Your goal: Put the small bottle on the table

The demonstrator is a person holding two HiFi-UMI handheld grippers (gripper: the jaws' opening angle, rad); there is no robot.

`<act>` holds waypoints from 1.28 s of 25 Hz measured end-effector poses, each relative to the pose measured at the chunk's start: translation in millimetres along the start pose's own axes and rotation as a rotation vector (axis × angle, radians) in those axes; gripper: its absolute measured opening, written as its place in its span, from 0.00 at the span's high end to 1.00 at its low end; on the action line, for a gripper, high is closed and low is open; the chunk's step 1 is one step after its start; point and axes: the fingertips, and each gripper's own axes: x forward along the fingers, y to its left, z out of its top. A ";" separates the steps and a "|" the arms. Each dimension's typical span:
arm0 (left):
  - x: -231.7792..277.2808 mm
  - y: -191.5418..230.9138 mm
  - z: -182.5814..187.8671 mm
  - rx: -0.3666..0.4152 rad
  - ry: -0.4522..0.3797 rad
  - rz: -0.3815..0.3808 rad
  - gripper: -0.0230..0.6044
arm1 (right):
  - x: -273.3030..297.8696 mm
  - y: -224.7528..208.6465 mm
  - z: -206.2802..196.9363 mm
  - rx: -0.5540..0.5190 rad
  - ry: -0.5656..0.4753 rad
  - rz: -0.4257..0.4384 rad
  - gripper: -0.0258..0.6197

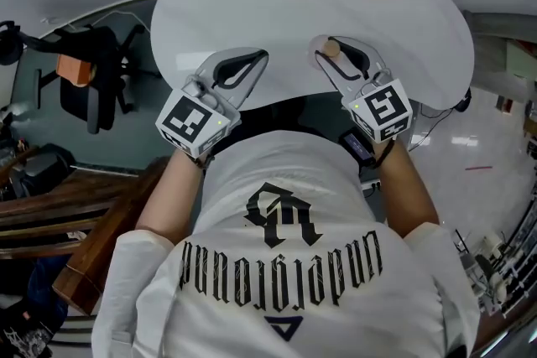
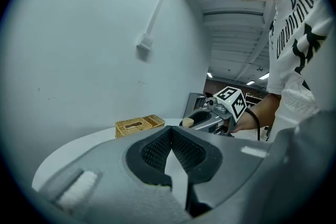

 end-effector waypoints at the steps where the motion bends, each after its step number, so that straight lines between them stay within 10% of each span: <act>1: 1.5 4.1 -2.9 0.000 0.002 -0.001 0.95 | 4.9 -1.0 -4.0 -0.002 0.013 0.000 0.74; 32: 37.2 50.8 -62.7 -0.096 0.105 -0.064 0.95 | 102.5 -24.9 -148.5 -0.036 0.329 0.012 0.74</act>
